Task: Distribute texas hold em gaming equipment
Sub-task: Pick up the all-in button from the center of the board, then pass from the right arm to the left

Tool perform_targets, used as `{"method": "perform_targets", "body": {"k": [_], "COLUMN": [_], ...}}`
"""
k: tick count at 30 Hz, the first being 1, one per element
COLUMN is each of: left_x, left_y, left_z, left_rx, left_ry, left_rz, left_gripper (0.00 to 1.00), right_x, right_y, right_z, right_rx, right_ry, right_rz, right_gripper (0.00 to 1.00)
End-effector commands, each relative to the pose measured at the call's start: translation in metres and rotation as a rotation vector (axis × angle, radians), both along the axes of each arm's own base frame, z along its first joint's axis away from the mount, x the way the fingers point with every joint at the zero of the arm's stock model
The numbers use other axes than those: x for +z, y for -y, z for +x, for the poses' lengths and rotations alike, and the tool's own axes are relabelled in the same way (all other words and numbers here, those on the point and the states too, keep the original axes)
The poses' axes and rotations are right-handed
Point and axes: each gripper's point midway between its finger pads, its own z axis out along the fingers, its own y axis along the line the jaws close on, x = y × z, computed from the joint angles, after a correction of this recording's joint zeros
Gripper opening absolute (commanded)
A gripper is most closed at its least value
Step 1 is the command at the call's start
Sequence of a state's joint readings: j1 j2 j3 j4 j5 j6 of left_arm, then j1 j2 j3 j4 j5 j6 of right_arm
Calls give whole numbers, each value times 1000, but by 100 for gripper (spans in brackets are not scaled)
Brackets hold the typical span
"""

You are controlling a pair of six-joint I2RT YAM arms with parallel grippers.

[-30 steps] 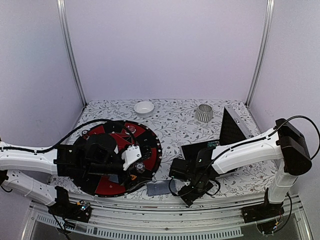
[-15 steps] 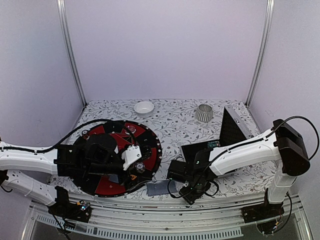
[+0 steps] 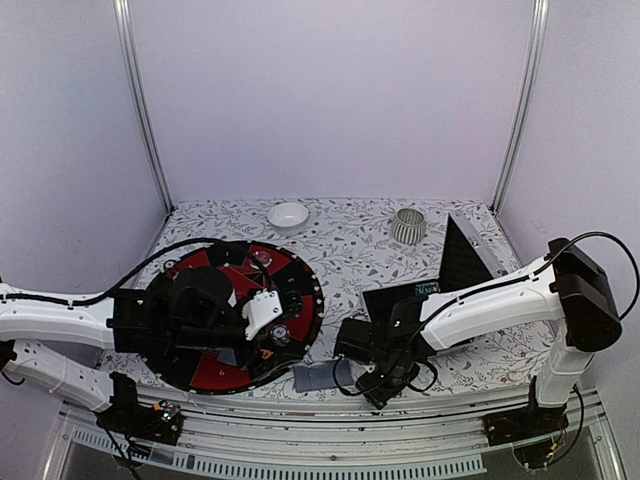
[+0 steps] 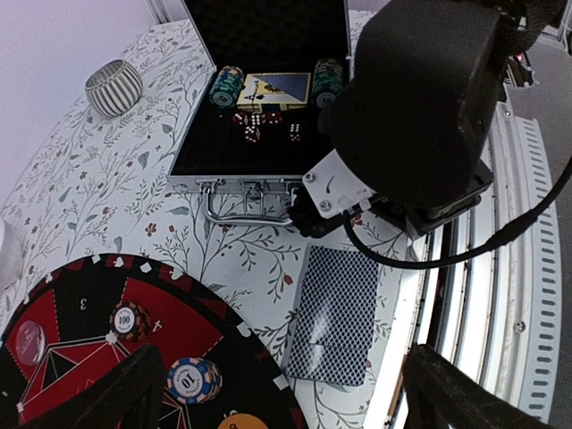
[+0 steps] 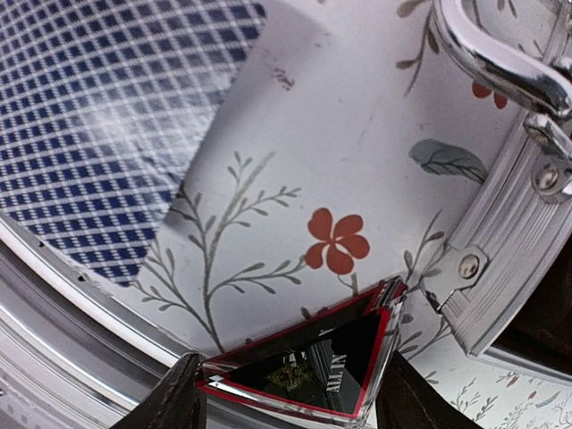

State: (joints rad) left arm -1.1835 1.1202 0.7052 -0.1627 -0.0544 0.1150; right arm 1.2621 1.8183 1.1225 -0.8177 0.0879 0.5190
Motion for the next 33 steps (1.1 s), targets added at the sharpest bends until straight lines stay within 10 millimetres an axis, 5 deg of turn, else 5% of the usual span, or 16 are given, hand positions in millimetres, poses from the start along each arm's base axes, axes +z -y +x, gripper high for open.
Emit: {"method": "perform_targets", "body": {"k": [1, 8, 14, 21, 27, 33], "left_x": [17, 36, 55, 82, 73, 66], "left_y": [-4, -2, 4, 33, 59, 50], "left_z": [3, -10, -33, -59, -92, -110], "left_rx": [10, -63, -258, -503, -666, -762], "left_ry": [8, 27, 137, 387, 484, 433], "left_rz": [-59, -148, -187, -155, -32, -10], "left_gripper": [95, 93, 83, 67, 51, 50], "right_x": [21, 48, 114, 179, 205, 214], "right_y": [-18, -29, -59, -82, -93, -95], "right_z": [-1, -1, -13, -32, -45, -54], "right_rx": [29, 71, 257, 495, 599, 648], "right_ry": [-4, -29, -57, -89, -121, -151], "right_rz": [132, 256, 536, 751, 843, 882], "right_gripper": [39, 37, 33, 33, 32, 32]}}
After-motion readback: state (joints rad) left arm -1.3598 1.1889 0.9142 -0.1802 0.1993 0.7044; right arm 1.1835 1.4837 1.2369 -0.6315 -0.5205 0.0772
